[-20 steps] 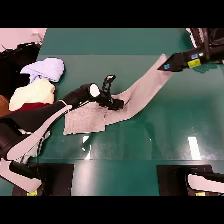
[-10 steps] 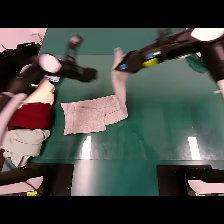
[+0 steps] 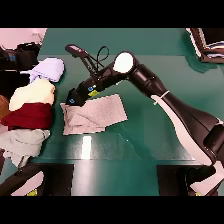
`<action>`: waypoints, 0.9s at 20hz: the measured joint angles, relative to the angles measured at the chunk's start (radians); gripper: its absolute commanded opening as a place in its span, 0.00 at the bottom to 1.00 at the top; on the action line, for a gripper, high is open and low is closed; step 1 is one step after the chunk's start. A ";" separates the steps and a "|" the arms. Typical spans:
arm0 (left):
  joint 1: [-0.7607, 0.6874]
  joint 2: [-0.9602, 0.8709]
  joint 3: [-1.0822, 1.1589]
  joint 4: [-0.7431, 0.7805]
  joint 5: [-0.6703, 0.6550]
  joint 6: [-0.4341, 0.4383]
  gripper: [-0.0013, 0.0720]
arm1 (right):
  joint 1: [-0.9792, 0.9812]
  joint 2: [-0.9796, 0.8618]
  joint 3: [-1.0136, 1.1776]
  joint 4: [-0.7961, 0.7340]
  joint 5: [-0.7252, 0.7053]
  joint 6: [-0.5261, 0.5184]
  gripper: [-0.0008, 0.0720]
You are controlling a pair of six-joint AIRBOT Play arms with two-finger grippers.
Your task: Fold the shirts.
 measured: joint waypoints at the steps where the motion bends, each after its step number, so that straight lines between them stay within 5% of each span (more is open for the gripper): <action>1: 0.009 0.007 0.000 0.003 -0.019 0.000 0.05 | -0.015 0.003 -0.005 -0.020 0.021 0.002 0.65; 6: 0.026 0.019 0.000 0.003 -0.066 0.000 0.05 | -0.188 0.111 -0.229 -0.169 0.087 0.050 0.66; 7: 0.027 0.021 0.000 0.001 -0.068 0.000 0.05 | -0.235 0.140 -0.300 -0.184 0.086 0.054 0.72; 8: 0.029 0.021 0.000 -0.003 -0.072 0.000 0.05 | -0.286 0.171 -0.381 -0.190 0.078 0.061 0.91; 9: 0.029 0.021 0.000 -0.011 -0.073 0.000 0.05 | -0.337 0.193 -0.462 -0.196 0.061 0.066 0.95; 14: 0.030 0.020 0.000 -0.048 -0.072 0.000 0.05 | -0.511 0.185 -0.718 -0.098 0.018 0.061 0.93; 18: 0.030 0.018 -0.001 -0.064 -0.068 0.000 0.05 | -0.502 0.082 -0.716 0.037 0.006 0.021 0.91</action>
